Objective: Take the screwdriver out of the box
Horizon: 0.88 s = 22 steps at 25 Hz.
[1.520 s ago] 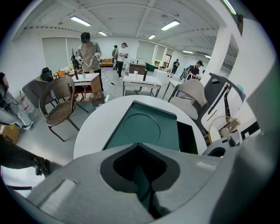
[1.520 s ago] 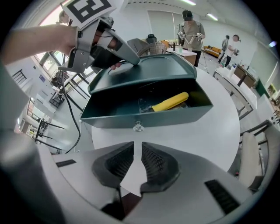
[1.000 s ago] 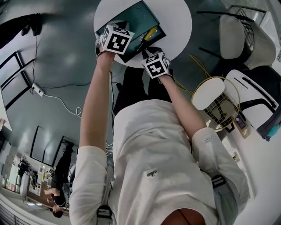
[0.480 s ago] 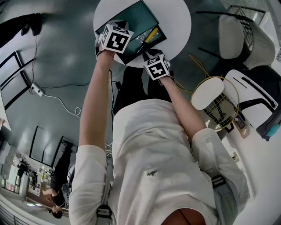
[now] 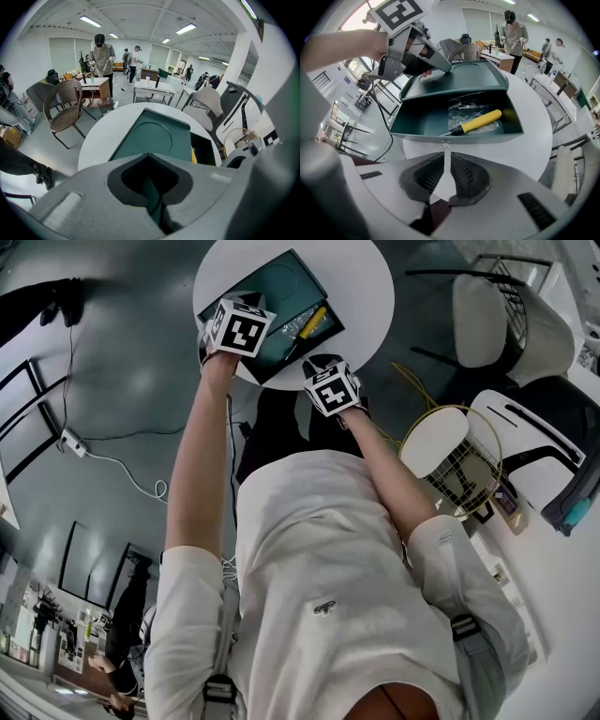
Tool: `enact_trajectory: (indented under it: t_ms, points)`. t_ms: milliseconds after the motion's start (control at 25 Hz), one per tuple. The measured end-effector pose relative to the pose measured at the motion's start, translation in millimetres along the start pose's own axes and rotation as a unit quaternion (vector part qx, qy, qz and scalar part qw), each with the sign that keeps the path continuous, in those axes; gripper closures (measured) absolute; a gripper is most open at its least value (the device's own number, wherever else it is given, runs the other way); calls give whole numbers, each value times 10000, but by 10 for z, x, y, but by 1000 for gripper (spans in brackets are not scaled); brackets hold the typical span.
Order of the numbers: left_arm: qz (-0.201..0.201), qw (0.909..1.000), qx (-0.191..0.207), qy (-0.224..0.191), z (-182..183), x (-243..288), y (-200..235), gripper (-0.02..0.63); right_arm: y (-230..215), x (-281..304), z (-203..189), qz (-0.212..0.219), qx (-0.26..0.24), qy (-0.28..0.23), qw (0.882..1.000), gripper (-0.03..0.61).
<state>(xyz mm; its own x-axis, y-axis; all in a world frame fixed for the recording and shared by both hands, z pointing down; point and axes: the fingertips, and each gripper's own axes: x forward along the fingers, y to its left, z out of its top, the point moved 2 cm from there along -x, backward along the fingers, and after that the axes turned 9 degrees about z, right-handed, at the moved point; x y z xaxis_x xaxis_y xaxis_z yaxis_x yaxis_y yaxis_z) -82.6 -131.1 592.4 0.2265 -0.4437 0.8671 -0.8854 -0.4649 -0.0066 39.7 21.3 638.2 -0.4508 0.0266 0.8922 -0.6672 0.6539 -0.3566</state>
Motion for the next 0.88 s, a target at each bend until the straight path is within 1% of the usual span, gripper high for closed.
enact_trajectory:
  t_ms: [280,440,520,600,720,880]
  points:
    - [-12,9999,-62,-119,17,-21,-62,604,-92,-334,24,-189,-203,-115,9995,568]
    - [-123,9998,129,-120,-19,-25,-84,604,-122,-484,85,-264,-336,-222,9988,569]
    - [-201,9994,180,-216,-51,-67,-97,604,-125,-535,125,-301,-399,-312,9983,569]
    - [-221,9984,70,-512,-13,-179,-135,604,-172,-606,127,-330,-456,-342,9978,569]
    - [-161,9948,-206,-986,55,-449,-179,604,-280,-710,209,-297,-623,-449,9966,569]
    - [-67,9877,-793,-1344,-82,-892,-282,604,-416,-767,329,-168,-797,-544,9952,569]
